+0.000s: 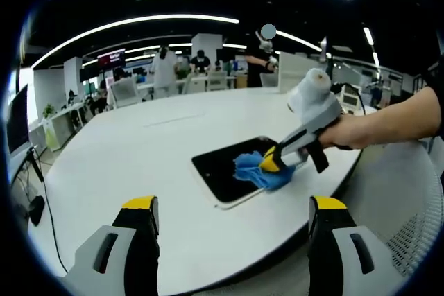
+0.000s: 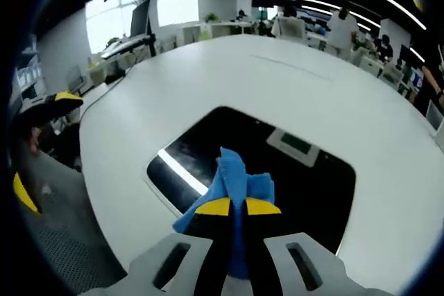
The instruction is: Wipe the mirror surface with the cleaning cloth until all visible marks leave the cleaned area.
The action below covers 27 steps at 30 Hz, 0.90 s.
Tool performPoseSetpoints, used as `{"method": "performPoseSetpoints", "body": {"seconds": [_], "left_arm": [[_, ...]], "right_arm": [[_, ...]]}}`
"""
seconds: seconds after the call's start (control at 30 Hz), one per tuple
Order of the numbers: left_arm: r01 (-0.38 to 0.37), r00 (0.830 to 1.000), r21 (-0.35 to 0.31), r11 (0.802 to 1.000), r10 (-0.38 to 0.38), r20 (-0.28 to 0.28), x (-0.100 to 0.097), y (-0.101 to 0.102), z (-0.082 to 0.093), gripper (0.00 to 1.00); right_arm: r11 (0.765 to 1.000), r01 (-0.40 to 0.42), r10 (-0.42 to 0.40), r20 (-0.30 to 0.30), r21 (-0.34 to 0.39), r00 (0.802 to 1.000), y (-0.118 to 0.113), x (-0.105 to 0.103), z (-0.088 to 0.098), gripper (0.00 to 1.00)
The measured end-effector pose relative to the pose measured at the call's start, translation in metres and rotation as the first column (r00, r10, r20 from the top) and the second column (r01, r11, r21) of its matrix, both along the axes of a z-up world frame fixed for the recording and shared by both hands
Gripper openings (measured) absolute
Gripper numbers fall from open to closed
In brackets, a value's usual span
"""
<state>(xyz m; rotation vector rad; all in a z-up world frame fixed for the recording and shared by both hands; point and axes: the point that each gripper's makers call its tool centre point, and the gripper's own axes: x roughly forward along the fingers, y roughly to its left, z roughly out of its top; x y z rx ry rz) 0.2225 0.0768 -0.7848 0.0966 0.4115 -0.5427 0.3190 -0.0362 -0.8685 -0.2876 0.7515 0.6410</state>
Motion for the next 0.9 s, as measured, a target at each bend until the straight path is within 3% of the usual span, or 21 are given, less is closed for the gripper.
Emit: {"method": "performPoseSetpoints", "body": {"seconds": [0.9], "left_arm": [[0.005,1.000,-0.003,1.000,-0.005,-0.005,0.000,-0.001,-0.001,0.87]], "right_arm": [[0.992,-0.126,0.126,-0.005,0.012,0.992,0.067,-0.009,0.001,0.00]]}}
